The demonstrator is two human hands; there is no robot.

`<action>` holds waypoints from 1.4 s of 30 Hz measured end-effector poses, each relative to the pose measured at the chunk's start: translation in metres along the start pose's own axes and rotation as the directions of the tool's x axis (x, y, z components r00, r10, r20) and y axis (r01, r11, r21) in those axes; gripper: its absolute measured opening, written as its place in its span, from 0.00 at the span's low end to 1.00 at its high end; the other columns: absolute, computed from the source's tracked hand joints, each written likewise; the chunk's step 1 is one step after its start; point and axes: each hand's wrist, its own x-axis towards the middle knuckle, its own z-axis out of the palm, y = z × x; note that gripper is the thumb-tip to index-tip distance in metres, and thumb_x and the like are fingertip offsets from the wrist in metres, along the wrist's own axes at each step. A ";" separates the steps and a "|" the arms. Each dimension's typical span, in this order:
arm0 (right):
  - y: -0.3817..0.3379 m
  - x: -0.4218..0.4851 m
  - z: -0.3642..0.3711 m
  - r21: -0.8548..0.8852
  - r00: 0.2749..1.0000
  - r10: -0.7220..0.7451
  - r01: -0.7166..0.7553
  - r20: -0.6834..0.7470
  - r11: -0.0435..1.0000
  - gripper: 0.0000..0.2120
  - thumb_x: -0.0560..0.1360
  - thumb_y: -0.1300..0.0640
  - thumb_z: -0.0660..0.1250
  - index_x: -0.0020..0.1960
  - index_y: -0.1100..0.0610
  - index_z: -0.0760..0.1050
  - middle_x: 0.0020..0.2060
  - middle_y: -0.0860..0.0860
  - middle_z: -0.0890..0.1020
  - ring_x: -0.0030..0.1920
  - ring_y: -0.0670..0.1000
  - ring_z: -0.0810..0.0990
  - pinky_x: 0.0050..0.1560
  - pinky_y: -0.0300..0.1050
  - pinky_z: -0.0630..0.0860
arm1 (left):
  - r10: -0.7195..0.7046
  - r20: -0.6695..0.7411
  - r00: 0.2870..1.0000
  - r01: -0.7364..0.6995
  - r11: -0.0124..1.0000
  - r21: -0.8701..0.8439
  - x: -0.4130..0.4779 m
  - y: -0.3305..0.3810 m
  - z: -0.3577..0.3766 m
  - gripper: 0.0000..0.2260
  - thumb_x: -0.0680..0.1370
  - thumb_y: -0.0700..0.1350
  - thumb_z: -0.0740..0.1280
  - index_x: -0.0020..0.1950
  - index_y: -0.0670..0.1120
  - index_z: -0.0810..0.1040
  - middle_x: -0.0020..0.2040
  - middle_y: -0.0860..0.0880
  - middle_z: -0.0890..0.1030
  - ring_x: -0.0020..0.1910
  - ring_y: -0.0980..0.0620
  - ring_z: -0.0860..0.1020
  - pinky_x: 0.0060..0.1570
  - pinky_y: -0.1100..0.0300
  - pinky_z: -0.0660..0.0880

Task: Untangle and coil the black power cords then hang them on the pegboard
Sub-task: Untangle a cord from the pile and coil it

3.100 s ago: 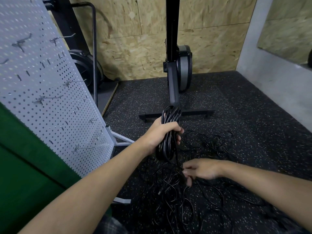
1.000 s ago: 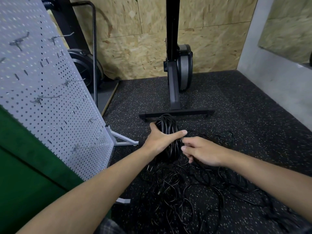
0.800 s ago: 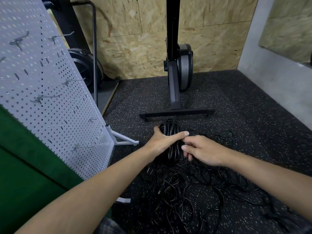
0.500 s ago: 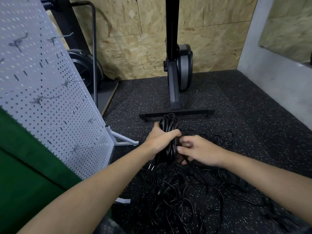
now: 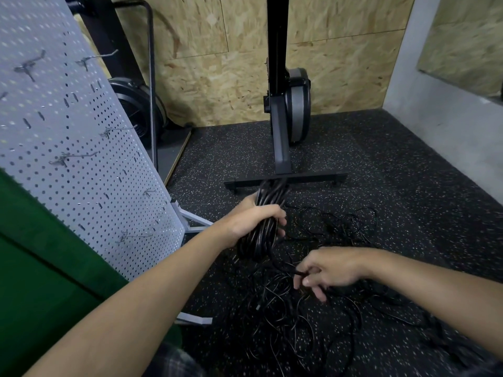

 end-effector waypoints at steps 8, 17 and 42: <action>0.003 -0.005 -0.025 0.150 0.926 -0.083 0.148 -0.368 0.978 0.08 0.82 0.55 0.70 0.46 0.57 0.83 0.39 0.49 0.88 0.36 0.47 0.83 0.42 0.37 0.77 | 0.013 0.107 0.994 -0.034 0.980 0.198 0.003 -0.007 0.012 0.12 0.74 0.44 0.75 0.54 0.47 0.77 0.46 0.44 0.84 0.45 0.44 0.84 0.53 0.46 0.81; 0.003 -0.013 -0.035 0.420 0.950 -0.018 0.155 -0.313 0.894 0.09 0.82 0.64 0.66 0.46 0.57 0.83 0.39 0.46 0.85 0.36 0.42 0.78 0.44 0.36 0.76 | -0.022 0.137 0.990 -0.008 0.976 0.216 0.005 -0.007 0.020 0.15 0.72 0.45 0.76 0.57 0.51 0.79 0.46 0.51 0.85 0.46 0.51 0.84 0.49 0.57 0.78; 0.060 -0.034 -0.043 0.550 0.960 0.256 -0.155 -0.111 0.821 0.17 0.86 0.49 0.61 0.47 0.60 0.77 0.28 0.48 0.69 0.30 0.49 0.72 0.42 0.45 0.80 | 0.010 0.093 0.996 -0.057 0.858 0.511 -0.003 -0.015 -0.002 0.39 0.75 0.48 0.75 0.75 0.76 0.59 0.82 0.58 0.60 0.78 0.53 0.63 0.72 0.50 0.64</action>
